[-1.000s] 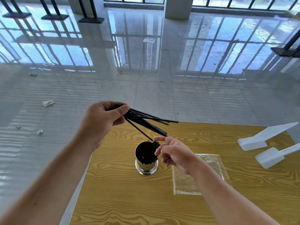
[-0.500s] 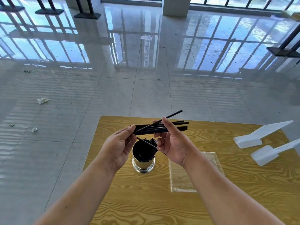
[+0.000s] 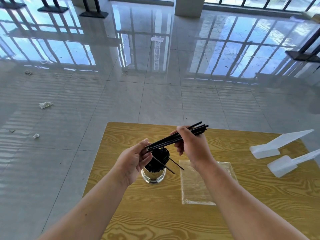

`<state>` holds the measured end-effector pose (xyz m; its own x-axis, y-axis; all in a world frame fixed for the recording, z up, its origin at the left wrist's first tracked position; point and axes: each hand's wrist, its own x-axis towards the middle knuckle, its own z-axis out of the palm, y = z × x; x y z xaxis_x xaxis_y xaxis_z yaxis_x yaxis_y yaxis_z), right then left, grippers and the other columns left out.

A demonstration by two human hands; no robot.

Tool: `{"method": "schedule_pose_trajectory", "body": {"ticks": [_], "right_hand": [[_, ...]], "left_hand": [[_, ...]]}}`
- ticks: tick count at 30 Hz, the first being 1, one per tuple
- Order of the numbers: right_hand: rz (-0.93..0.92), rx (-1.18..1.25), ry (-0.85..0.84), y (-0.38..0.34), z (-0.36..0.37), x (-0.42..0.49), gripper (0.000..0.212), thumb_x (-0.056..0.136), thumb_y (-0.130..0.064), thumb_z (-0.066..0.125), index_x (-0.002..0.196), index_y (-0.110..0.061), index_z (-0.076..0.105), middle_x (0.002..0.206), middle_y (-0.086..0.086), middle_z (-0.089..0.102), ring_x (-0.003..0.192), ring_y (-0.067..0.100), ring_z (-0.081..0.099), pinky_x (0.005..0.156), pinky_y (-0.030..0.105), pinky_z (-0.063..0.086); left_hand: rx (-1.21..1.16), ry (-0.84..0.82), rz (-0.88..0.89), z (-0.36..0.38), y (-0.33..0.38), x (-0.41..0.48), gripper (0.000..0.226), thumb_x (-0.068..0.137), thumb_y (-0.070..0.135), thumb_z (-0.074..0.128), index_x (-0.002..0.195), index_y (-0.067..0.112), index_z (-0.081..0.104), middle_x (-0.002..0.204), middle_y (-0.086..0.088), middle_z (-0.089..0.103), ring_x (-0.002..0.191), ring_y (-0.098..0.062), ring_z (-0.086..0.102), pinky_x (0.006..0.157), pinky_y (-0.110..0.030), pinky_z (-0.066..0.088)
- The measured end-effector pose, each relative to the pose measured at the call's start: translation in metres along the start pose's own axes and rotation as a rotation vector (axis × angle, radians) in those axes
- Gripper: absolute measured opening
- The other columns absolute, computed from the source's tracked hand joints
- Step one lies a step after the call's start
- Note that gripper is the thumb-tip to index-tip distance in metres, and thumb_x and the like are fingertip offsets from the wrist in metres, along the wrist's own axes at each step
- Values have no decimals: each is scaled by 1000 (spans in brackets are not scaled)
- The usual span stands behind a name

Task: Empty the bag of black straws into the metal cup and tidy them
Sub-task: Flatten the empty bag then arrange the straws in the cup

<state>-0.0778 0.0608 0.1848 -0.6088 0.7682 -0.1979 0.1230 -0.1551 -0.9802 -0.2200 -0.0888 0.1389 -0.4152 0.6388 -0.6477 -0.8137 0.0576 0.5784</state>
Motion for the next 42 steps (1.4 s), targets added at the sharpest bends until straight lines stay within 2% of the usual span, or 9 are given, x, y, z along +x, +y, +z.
{"method": "schedule_pose_trajectory", "body": {"ticks": [7,12,14,18,21,27,32,35,42], "right_hand": [[-81,-132,151,-1,-15,10,29,97,-21,60,77,-13,80,56,11,69,44,20,58,39,28,44],[-139,-476,96,13,7,11,41,94,-37,58,69,-6,71,56,11,68,49,35,59,46,41,47],[-106,-559,-29,24,20,9,45,97,-42,59,63,-12,63,52,2,61,44,21,50,49,40,44],[-58,-779,-172,42,23,7,35,90,-64,65,101,-31,67,73,-11,64,61,5,57,55,22,43],[-49,-667,-94,44,6,5,40,93,-67,62,112,-32,65,70,-10,57,52,2,45,46,18,38],[-6,-592,70,35,-38,7,56,99,-68,51,79,-17,64,53,-19,51,47,1,40,53,18,39],[387,277,-100,23,-51,4,62,91,-68,66,118,-12,70,90,10,73,71,21,66,64,34,55],[392,533,-295,16,-46,1,66,78,-58,86,125,-15,70,99,12,75,78,24,72,68,36,62],[75,174,-147,-5,-11,2,23,109,-22,59,104,-9,77,81,10,75,68,22,67,61,31,56]], "left_hand": [[22,36,-11,-13,2,0,13,88,20,81,89,8,76,75,-9,70,59,-13,67,52,-23,60],[10,12,-13,-17,8,-7,15,86,21,81,75,12,78,71,-7,68,55,-11,65,51,-21,60],[-8,0,-7,-18,10,-9,16,86,22,81,73,13,78,70,-6,67,53,-11,64,51,-21,60],[-37,5,3,-19,17,-12,19,87,24,80,71,14,78,69,-5,66,52,-9,64,50,-20,59],[-71,4,9,-21,23,-13,20,85,28,82,70,17,74,69,-2,63,51,-7,60,48,-18,57],[-221,-100,38,-20,33,-11,24,85,31,81,71,21,64,67,3,57,50,-4,54,43,-14,50],[-394,-142,60,-13,36,-10,24,85,30,81,71,22,64,64,6,56,50,-3,52,43,-12,47],[-408,-128,47,-5,32,-10,24,83,30,82,70,22,64,64,6,56,50,-3,53,43,-12,47],[-236,-66,54,4,12,-9,17,86,27,82,87,15,69,82,-4,71,63,-10,67,57,-21,60]]}}
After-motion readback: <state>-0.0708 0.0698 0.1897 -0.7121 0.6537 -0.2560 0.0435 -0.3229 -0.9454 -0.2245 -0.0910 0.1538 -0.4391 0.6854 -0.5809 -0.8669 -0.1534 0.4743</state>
